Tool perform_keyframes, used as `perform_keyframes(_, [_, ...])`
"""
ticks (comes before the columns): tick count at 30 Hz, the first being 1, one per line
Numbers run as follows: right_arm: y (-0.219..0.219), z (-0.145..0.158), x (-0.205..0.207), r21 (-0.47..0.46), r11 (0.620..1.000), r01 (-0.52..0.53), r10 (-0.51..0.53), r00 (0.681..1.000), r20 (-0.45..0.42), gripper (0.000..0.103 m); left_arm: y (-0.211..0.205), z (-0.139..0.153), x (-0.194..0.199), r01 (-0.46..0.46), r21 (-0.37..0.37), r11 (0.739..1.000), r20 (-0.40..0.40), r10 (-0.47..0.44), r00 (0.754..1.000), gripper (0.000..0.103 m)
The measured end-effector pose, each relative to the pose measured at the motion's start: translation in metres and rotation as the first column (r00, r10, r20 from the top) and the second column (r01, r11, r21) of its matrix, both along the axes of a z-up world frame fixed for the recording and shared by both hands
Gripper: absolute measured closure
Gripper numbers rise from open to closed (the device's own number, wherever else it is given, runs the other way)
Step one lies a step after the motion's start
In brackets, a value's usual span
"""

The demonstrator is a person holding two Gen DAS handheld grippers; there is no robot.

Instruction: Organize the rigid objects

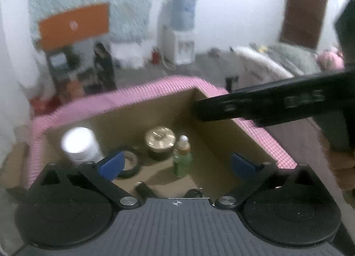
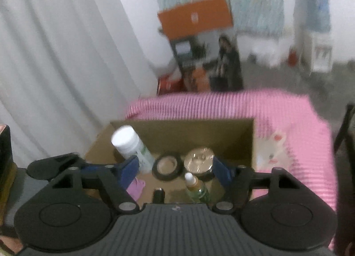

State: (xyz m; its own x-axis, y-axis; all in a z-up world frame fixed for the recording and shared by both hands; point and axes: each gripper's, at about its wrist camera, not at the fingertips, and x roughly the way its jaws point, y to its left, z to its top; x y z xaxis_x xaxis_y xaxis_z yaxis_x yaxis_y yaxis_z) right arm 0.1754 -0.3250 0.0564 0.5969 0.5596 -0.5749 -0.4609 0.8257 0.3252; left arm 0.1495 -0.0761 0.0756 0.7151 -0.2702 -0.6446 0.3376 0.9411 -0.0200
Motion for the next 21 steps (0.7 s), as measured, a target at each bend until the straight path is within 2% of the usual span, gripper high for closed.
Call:
perform_keyframes(3, [-0.009,0.019,-0.035,0.020,0.998,0.058,-0.060,0.994,0.090,0.000,0.010,0.013,-0.020,-0.067,0.015,0.998,0.044,0.066,0.997,0.000])
perform_keyframes(8, [-0.011,0.032,-0.089,0.034,0.986,0.163,-0.167,0.966,0.196,0.000,0.022,0.015,-0.039,-0.185,0.063,0.981,0.080,0.180,0.981,0.000])
perform_keyframes(13, [0.004,0.021,-0.121,-0.039,0.961,0.275,-0.259,0.937,0.236,0.000,0.025,0.007,-0.050,-0.275,0.113,0.955,0.109,0.263,0.959,0.000])
perform_keyframes(16, [0.015,0.009,-0.128,-0.091,0.943,0.321,-0.295,0.928,0.226,0.000,0.028,0.001,-0.054,-0.298,0.139,0.944,0.120,0.283,0.952,0.000])
perform_keyframes(18, [0.023,0.003,-0.128,-0.128,0.927,0.352,-0.323,0.925,0.202,0.000,0.033,-0.004,-0.056,-0.326,0.124,0.937,0.117,0.312,0.943,0.000])
perform_keyframes(21, [0.027,-0.006,-0.128,-0.138,0.919,0.368,-0.342,0.922,0.180,0.000,0.042,-0.009,-0.057,-0.335,0.071,0.939,0.062,0.331,0.942,0.000])
